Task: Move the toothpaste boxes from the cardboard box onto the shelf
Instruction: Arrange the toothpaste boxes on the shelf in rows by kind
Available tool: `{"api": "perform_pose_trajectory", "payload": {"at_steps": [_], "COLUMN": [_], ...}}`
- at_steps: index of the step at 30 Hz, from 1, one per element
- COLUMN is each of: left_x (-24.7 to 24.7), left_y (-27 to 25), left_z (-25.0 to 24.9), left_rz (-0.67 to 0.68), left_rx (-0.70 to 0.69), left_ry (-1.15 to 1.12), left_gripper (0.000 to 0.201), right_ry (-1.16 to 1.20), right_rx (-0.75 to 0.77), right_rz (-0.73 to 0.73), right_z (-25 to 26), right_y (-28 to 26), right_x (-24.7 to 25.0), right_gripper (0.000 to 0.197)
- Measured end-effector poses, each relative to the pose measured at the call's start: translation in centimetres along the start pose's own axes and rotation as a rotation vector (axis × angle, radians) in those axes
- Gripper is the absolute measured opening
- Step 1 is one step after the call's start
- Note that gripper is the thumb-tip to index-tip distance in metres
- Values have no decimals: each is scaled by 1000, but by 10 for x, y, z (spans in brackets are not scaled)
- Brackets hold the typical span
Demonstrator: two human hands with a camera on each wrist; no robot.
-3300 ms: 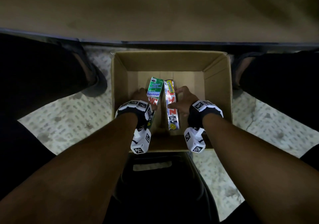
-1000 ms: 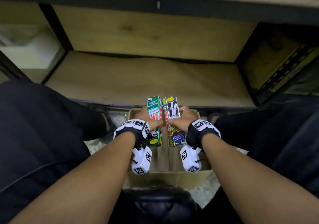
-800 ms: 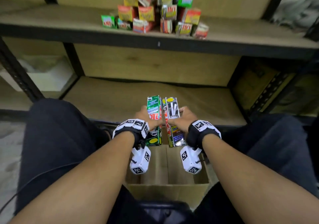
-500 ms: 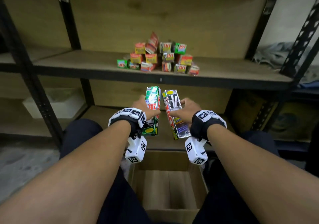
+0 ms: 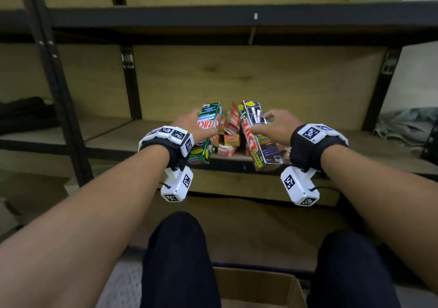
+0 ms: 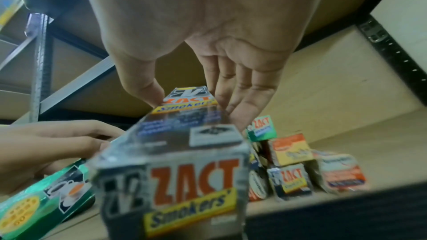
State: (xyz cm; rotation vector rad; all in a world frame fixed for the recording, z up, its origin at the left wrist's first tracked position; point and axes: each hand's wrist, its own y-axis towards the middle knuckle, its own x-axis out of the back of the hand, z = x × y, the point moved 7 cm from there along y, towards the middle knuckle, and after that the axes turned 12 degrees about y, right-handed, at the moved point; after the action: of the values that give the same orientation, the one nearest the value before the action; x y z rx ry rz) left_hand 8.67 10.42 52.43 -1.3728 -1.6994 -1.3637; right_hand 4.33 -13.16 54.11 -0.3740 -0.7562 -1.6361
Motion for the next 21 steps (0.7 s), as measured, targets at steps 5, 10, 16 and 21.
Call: {"api": "perform_pose_trajectory", "payload": {"at_steps": [5, 10, 16, 21], "left_x": [24, 25, -5, -42], "left_y": [46, 91, 137, 159], "left_z": [25, 51, 95, 120], "left_rz": [-18, -15, 47, 141], "left_rx": [45, 86, 177, 205], "left_ry": [107, 128, 131, 112], "left_gripper": [59, 56, 66, 61], "right_ry": [41, 84, -74, -397], "right_rx": [37, 70, 37, 43], "right_rz": [26, 68, 194, 264], "right_z": [41, 76, 103, 106], "right_y": [49, 108, 175, 221], "right_x": [-11, -39, -96, -135], "right_gripper": [40, 82, 64, 55]}}
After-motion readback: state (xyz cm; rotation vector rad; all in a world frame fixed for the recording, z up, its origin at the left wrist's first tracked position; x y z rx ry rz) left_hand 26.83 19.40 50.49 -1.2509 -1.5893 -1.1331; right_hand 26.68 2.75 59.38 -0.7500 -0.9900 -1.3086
